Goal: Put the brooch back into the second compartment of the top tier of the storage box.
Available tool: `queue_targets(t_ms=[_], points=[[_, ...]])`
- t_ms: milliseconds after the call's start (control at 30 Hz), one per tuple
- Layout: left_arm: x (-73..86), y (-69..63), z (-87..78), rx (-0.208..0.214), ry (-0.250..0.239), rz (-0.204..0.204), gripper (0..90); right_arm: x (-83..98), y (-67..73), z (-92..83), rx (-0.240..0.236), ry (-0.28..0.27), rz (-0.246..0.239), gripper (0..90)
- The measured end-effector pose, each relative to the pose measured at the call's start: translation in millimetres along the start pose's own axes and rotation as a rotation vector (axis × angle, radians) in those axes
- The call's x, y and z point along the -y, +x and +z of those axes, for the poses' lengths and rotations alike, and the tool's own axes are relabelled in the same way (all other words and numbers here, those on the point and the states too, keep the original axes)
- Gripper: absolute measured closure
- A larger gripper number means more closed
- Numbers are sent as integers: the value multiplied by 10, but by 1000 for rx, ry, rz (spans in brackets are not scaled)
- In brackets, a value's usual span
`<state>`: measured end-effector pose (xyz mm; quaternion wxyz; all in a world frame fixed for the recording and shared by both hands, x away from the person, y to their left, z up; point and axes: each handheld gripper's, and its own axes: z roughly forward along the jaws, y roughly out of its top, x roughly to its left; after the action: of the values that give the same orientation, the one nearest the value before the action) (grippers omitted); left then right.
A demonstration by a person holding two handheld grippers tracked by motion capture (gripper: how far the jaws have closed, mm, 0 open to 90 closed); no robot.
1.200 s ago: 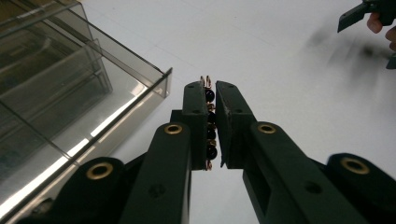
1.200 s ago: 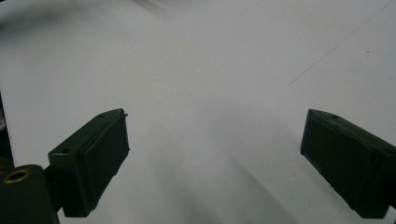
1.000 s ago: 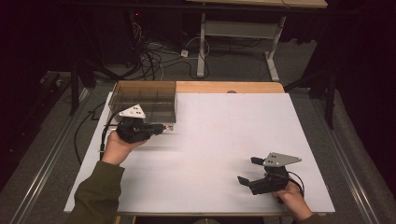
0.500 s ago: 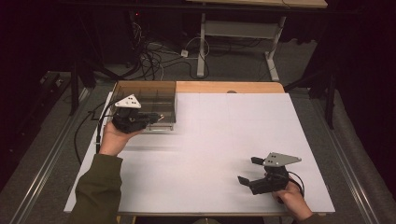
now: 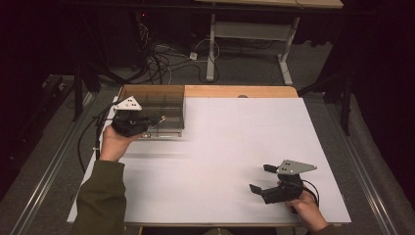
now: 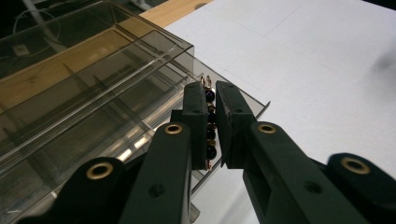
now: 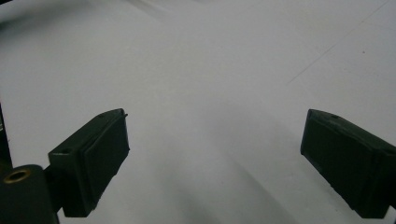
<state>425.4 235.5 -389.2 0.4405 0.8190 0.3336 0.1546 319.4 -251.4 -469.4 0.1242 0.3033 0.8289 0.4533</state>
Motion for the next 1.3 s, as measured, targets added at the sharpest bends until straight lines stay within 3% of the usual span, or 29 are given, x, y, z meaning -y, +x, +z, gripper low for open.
queue_targets(t_ms=[333,500,1300], points=[[124,144,-18,-56,39,-26,811,1,3,5,1,4,-3,85],[200,226,4,-65,58,-49,811,1,2,7,-1,4,-4,85],[280,272,126,-86,133,-81,808,2,8,7,-2,5,-11,85]])
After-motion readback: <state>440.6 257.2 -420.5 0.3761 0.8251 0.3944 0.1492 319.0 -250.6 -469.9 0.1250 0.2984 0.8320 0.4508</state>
